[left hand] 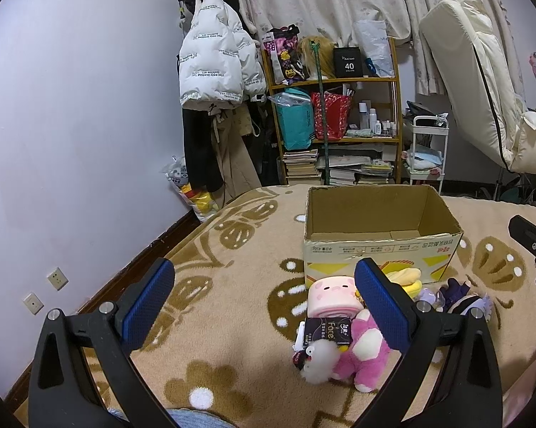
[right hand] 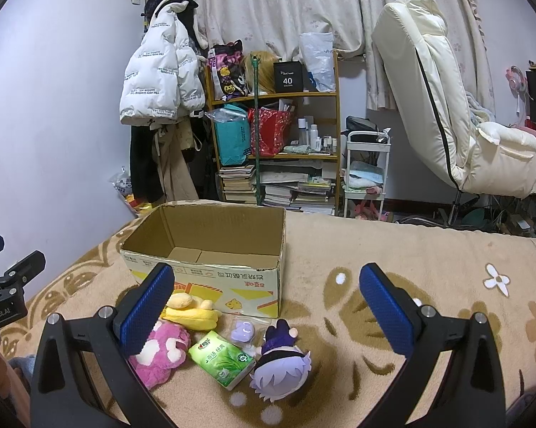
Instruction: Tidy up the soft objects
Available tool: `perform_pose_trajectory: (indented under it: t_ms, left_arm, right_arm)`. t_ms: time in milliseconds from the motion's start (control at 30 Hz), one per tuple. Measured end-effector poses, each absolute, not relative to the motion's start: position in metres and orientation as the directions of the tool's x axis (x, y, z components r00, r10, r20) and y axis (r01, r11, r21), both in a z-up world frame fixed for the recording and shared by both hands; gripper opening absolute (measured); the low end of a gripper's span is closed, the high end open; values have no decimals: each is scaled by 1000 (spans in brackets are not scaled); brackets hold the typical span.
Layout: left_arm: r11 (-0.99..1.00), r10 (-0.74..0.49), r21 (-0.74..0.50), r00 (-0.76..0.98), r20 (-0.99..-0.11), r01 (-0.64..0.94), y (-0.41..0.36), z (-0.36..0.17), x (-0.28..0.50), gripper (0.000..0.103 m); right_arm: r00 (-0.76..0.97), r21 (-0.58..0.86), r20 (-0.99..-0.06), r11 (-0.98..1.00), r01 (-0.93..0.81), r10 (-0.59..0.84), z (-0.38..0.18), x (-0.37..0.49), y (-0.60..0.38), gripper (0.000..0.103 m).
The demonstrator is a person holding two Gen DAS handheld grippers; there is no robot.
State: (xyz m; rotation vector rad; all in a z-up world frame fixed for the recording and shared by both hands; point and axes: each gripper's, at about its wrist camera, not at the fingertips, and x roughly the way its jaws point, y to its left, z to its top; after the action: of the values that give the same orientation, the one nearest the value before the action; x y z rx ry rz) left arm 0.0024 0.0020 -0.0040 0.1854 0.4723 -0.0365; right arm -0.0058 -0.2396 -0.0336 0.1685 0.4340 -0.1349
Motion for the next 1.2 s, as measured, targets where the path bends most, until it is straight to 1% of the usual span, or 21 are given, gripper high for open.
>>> perform_pose_trajectory:
  t_ms: [1200]
  left_arm:
    - [982,8,172,891,-453,79,2,-4,4,100]
  right_arm:
    - [899,138,-429,977,165,-92,-34,-6,-240,103]
